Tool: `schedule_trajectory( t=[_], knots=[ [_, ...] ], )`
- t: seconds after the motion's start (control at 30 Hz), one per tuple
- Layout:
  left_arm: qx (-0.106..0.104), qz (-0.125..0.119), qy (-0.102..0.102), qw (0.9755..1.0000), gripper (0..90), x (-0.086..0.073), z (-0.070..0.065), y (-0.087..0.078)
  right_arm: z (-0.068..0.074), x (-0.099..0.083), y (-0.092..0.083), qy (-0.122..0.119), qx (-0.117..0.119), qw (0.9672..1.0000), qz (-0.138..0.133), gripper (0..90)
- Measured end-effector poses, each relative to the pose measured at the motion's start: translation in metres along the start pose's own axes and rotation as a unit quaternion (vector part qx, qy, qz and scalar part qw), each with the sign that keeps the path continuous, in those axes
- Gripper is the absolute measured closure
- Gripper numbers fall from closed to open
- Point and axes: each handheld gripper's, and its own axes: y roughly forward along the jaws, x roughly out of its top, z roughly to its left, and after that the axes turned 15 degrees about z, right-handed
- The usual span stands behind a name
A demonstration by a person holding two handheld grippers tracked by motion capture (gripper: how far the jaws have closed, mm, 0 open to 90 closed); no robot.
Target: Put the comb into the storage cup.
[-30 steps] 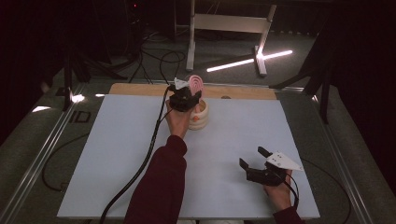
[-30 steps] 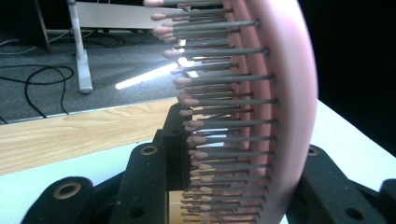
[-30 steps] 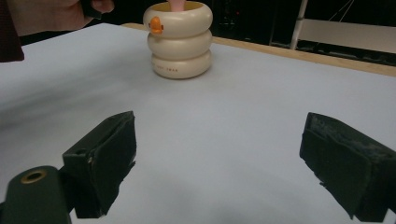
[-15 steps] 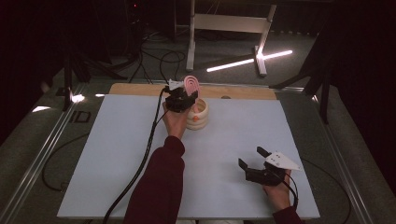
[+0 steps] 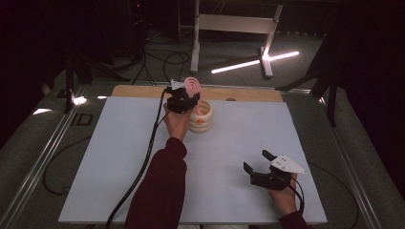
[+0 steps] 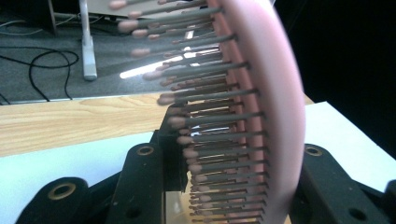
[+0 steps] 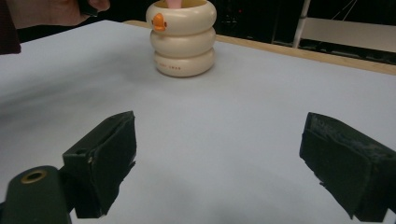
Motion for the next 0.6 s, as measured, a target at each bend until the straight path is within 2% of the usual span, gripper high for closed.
schedule_trajectory(
  t=[0.6],
  knots=[
    [0.01, 0.017, 0.004, 0.9998, 59.2, 0.0016, 0.0082, -0.002, 0.0002, -0.0001, 0.0008, -0.001, 0.001, 1.0, 0.001, 10.9]
  ],
)
